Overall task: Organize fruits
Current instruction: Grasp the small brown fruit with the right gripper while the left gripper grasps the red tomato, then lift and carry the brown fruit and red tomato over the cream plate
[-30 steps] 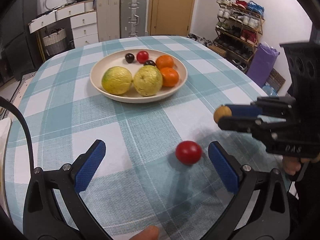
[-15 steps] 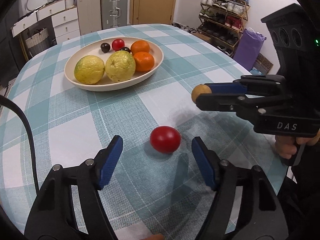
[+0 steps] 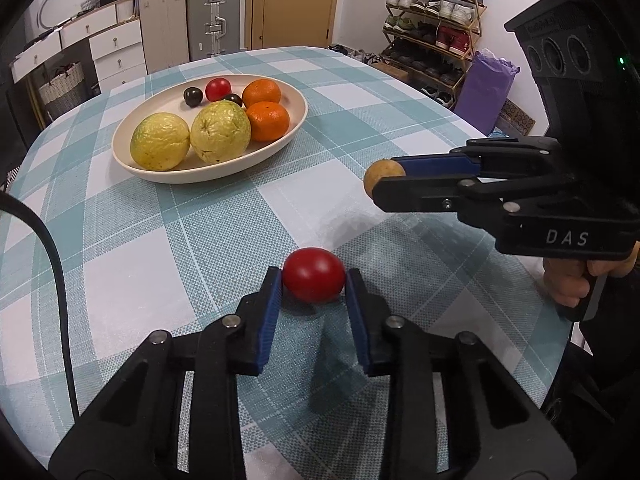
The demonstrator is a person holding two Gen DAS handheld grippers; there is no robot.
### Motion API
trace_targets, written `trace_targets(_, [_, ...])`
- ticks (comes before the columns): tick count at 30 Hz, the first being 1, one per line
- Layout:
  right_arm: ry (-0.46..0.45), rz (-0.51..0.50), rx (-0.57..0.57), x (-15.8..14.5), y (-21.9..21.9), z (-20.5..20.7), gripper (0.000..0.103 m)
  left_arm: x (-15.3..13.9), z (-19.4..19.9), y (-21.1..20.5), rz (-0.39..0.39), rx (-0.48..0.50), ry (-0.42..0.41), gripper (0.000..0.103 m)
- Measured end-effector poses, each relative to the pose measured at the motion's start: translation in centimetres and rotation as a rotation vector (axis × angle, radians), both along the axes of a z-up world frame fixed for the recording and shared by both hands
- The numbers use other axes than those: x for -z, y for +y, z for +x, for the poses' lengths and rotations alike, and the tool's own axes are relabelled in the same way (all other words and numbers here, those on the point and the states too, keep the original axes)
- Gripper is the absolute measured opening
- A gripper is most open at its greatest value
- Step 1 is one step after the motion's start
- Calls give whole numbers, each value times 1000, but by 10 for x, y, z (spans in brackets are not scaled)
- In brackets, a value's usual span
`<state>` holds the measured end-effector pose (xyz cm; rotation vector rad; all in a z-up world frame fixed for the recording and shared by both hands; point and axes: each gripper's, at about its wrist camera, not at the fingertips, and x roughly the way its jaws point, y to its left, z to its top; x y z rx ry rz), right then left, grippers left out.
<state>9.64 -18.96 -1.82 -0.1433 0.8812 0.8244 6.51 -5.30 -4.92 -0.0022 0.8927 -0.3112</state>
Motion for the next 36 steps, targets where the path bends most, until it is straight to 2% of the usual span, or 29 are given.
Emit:
trace_targets(10, [-13, 16, 11, -4, -4, 0, 27, -9, -1, 6, -11, -26, -48, 29])
trace_targets(24, [-68, 66, 51, -16, -11, 4, 27, -47, 0, 46, -41, -190, -199, 29])
trace_targets(36, [-132, 80, 77, -38, 1, 28, 27, -68, 21, 71, -43, -262, -253, 29])
